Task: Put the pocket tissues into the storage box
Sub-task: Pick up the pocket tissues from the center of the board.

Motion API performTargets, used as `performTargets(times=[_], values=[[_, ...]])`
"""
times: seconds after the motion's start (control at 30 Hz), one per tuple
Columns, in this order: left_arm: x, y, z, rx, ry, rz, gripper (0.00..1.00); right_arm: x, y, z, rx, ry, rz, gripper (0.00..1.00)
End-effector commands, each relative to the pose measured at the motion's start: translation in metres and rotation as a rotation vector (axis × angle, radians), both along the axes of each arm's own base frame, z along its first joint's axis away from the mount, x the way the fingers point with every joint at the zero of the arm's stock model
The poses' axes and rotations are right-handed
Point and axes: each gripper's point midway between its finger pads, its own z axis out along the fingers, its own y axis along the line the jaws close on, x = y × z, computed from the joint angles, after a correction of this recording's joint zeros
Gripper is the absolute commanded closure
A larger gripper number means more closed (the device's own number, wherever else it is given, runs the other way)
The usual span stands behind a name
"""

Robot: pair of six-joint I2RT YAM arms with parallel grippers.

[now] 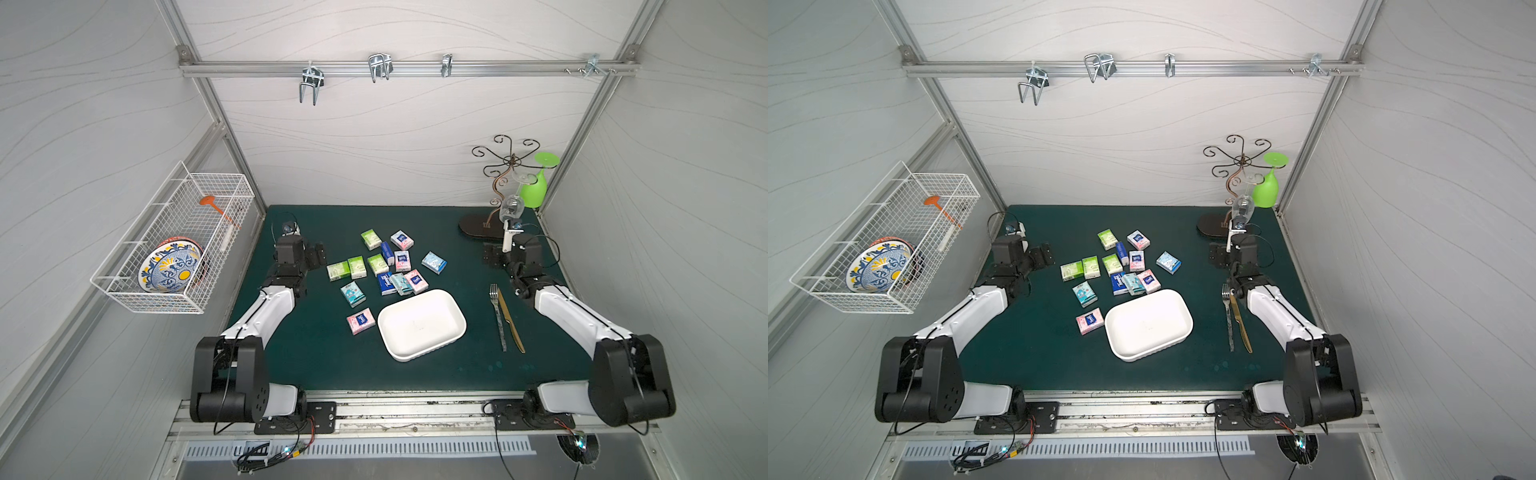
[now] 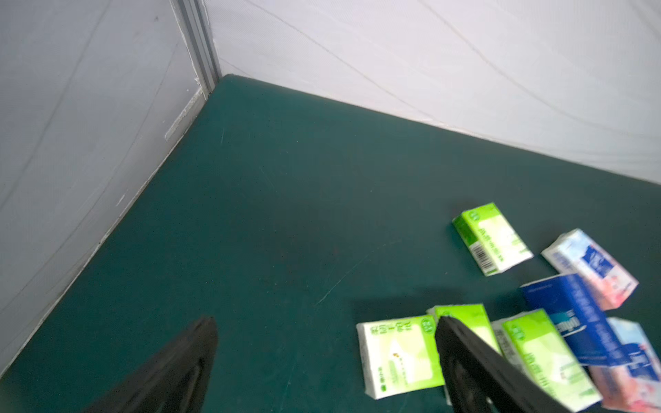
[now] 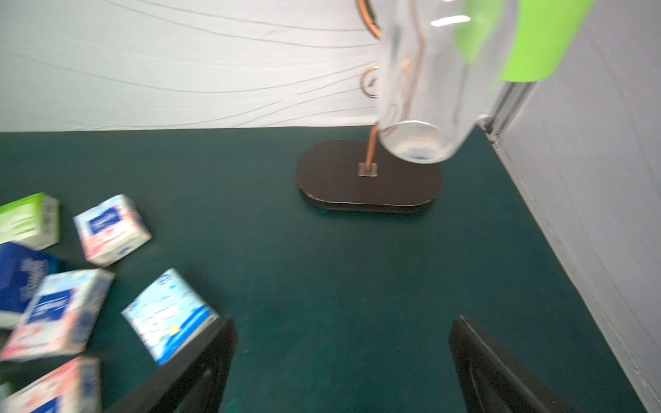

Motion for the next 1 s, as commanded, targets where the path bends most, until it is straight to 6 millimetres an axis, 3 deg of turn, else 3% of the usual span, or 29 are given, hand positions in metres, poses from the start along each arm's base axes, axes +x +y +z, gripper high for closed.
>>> performTargets(times=[0.0, 0.2, 0.33, 0.53, 0.73, 0.97], values=[[-0.033, -0.011, -0.026, -0.13, 0.219, 0.077, 0.0, -0.048, 0.031, -0.03, 0.013, 0.248, 0.075, 0.01], [-0.047, -0.051, -0.038, -0.213, 0.309, 0.07, 0.0, -0.075, 0.119, -0.02, 0.2, 0.483, 0.405, 0.01], [-0.061, -0.073, -0.049, -0.282, 0.37, 0.059, 0.0, -0.069, 0.152, -0.03, 0.157, 0.515, 0.568, 0.02], [-0.078, -0.092, -0.061, -0.349, 0.437, -0.025, 0.0, -0.03, 0.168, -0.049, 0.046, 0.532, 0.659, 0.02], [-0.091, -0.11, -0.074, -0.335, 0.548, -0.17, 0.01, 0.011, 0.175, -0.085, -0.046, 0.6, 0.657, 0.01], [-0.073, -0.124, -0.078, -0.366, 0.598, -0.215, 0.01, 0.041, 0.168, -0.125, -0.169, 0.618, 0.636, 0.01]])
